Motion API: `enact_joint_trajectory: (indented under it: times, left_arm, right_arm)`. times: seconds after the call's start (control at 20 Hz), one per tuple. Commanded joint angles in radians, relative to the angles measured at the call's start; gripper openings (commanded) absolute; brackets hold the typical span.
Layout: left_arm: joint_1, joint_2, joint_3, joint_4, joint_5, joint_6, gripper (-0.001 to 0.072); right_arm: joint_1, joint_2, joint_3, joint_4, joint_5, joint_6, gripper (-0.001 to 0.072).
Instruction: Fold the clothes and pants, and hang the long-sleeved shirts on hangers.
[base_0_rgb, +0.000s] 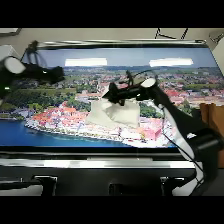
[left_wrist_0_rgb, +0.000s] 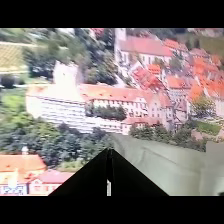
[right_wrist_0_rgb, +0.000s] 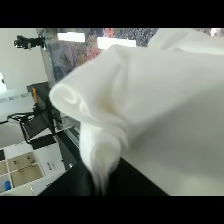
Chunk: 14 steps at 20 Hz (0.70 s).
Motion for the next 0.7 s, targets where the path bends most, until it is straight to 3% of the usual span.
enact_joint_trajectory:
  times: [0.0, 0.05, 0.2, 0.3, 0.4, 0.55, 0.65]
  left_arm:
    - [0.09, 0.159, 0.001, 0.05, -0.064, 0.049, 0.0021]
    - [0.084, 0.179, 0.001, 0.049, -0.065, 0.062, 0.0021]
    - [0.07, 0.2, 0.001, 0.05, -0.067, 0.069, 0.0021]
    - [0.066, 0.2, 0.0, 0.049, -0.067, 0.091, 0.0021]
    - [0.064, 0.2, 0.0, 0.05, -0.068, 0.095, 0.0021]
    - [0.063, 0.2, 0.0, 0.048, -0.068, 0.095, 0.0022]
    - [0.06, 0.2, 0.0, 0.048, -0.068, 0.094, 0.0021]
  right_arm:
    - [0.107, -0.151, 0.001, 0.182, -0.103, -0.031, 0.039]
    - [0.107, -0.166, 0.001, 0.23, -0.107, -0.063, 0.0629]
    - [0.022, -0.126, 0.001, 0.266, -0.049, -0.129, 0.0627]
    - [-0.105, -0.051, 0.001, 0.129, 0.027, -0.103, 0.0624]
    - [-0.252, 0.033, 0.001, -0.161, 0.144, 0.018, 0.0625]
    - [-0.415, 0.103, -0.015, -0.717, 0.395, 0.227, 0.0622]
    - [-0.437, 0.105, -0.108, -0.804, 0.442, 0.25, 0.0617]
